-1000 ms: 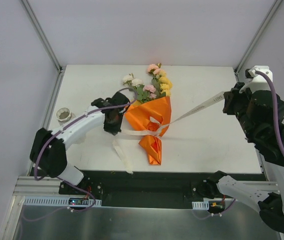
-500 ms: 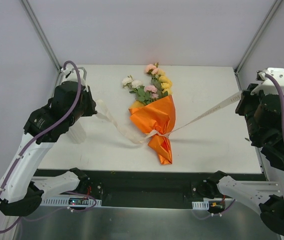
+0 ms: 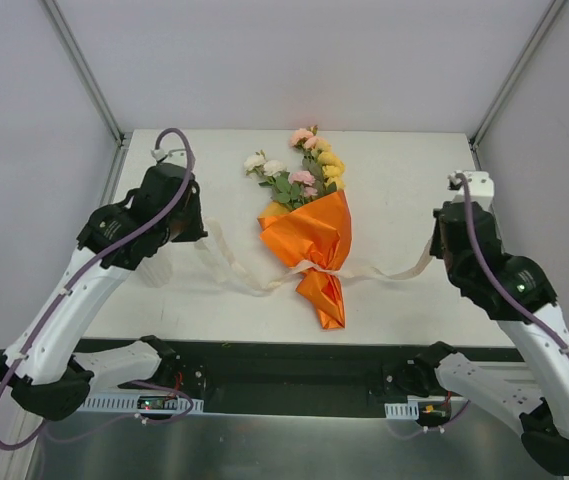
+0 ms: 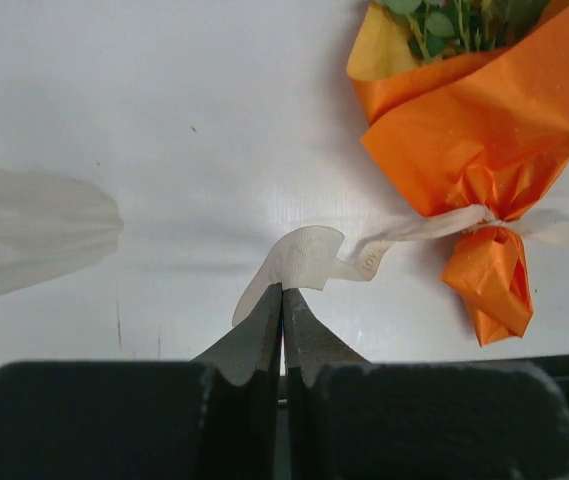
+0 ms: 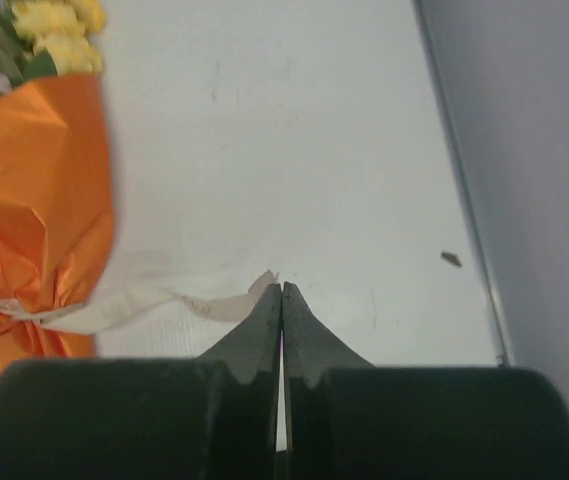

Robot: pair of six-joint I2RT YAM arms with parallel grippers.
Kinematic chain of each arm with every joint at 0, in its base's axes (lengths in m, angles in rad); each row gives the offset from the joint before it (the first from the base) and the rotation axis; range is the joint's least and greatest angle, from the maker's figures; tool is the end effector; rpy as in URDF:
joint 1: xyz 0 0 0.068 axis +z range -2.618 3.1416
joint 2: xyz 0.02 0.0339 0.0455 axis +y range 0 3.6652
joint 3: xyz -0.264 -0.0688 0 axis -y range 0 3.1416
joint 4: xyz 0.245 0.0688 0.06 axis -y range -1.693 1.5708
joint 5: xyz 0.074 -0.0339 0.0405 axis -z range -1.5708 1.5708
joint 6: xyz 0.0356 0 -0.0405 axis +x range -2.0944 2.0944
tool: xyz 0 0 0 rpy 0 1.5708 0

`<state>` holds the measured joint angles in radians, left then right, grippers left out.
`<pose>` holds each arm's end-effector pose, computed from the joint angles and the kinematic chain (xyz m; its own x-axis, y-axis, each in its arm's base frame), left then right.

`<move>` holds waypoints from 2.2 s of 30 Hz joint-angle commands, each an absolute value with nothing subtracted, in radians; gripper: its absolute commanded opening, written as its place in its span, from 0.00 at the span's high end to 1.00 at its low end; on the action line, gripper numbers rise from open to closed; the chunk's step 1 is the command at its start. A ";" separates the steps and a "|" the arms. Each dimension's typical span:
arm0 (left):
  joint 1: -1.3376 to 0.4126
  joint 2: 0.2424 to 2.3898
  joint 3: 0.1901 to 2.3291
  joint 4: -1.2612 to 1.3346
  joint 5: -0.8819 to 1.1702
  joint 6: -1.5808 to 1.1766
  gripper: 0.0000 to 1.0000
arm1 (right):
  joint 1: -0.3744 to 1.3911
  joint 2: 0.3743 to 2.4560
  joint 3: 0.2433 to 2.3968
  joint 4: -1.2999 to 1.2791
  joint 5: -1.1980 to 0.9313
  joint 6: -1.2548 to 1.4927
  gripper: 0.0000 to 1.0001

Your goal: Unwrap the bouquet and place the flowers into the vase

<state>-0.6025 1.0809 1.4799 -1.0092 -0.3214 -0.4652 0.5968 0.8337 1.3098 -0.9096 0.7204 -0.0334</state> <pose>0.1601 -0.0965 0.4352 -0.5675 -0.1263 -0.8136 0.0781 0.9755 -0.2059 0.1160 0.0504 0.4323 -0.3497 -0.2679 -0.8977 0.0612 0.9497 -0.3073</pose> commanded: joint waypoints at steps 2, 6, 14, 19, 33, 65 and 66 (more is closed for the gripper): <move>-0.604 1.189 1.410 -1.031 -0.131 -0.511 1.00 | 0.560 0.905 1.123 -0.921 0.419 0.188 0.99; -0.604 1.274 1.361 -1.031 -0.078 -0.535 0.98 | 0.558 0.968 1.008 -0.849 0.099 0.242 0.99; -0.604 1.356 1.387 -1.005 -0.049 -0.488 0.57 | 0.748 1.198 0.974 -0.848 -0.427 0.123 0.99; -0.604 1.400 1.433 -0.933 0.098 -0.445 0.37 | 0.718 1.213 1.034 -0.859 -0.272 0.112 0.72; -0.606 1.537 1.459 -0.831 0.365 -0.443 0.40 | 0.542 1.574 1.264 -0.733 -0.204 0.018 0.49; -0.624 1.870 1.605 -0.761 0.417 -0.468 0.44 | 0.666 1.519 1.043 -0.574 -0.236 0.080 0.82; -0.626 1.871 1.589 -0.756 0.422 -0.471 0.44 | 0.664 1.476 1.045 -0.578 -0.220 0.078 0.82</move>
